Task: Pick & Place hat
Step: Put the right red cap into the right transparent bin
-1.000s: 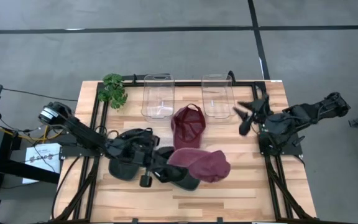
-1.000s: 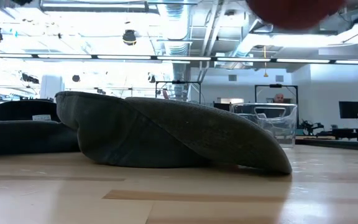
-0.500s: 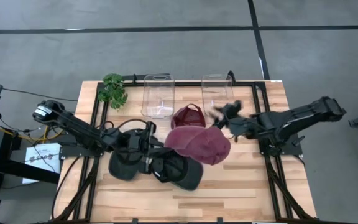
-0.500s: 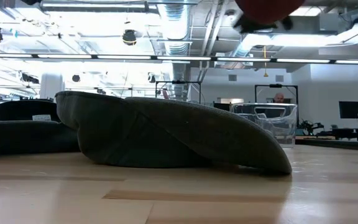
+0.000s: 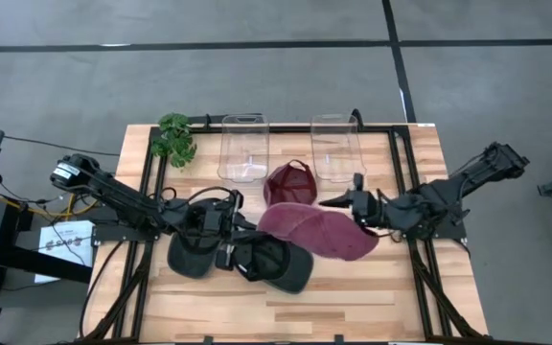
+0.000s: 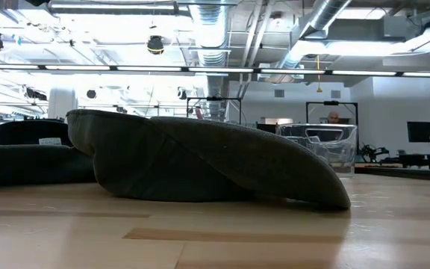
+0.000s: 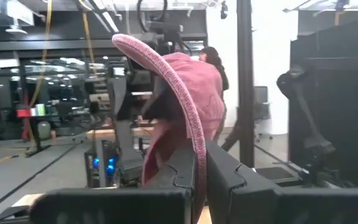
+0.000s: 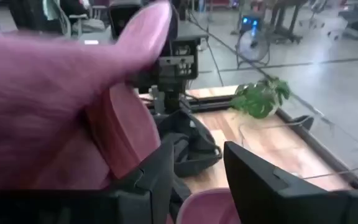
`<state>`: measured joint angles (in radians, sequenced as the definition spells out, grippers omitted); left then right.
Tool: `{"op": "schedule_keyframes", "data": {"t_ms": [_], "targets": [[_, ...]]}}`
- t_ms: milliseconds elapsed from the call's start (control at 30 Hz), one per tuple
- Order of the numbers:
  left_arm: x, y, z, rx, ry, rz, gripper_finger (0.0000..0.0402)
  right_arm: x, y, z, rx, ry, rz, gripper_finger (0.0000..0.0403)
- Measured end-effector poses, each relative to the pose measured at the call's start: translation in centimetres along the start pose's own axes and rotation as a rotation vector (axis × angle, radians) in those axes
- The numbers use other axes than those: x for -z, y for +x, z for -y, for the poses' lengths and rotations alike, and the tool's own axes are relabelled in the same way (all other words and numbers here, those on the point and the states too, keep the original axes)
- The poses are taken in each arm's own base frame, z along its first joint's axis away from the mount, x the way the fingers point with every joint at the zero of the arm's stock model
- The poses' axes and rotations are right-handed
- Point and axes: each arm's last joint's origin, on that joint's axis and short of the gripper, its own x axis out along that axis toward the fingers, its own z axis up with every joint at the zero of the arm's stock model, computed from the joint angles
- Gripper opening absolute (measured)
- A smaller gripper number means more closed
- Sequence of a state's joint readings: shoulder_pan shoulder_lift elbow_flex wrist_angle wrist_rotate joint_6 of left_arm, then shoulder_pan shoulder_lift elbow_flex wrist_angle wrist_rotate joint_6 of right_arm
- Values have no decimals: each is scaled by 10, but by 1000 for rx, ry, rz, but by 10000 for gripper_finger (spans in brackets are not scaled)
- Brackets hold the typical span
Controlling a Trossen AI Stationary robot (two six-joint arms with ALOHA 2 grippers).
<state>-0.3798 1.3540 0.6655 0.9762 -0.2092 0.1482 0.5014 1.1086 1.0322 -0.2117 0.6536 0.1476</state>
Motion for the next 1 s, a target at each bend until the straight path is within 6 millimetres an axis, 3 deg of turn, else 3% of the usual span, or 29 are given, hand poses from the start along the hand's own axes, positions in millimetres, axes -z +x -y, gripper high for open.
{"op": "schedule_keyframes", "data": {"t_ms": [233,433,600,767,1000], "targets": [[-1,0,0,10,-18,14,12,4,-8,32,587,-137,-21,125],[-1,0,0,11,-3,17,12,2,-2,64,986,-243,-68,124],[-8,-3,-5,-81,27,6,12,5,-1,69,974,-285,-112,124],[-33,-15,-19,-196,65,34,12,15,-7,65,965,-410,-180,124],[-46,-22,-38,-276,50,63,12,24,-8,85,1015,-251,-174,124]]}}
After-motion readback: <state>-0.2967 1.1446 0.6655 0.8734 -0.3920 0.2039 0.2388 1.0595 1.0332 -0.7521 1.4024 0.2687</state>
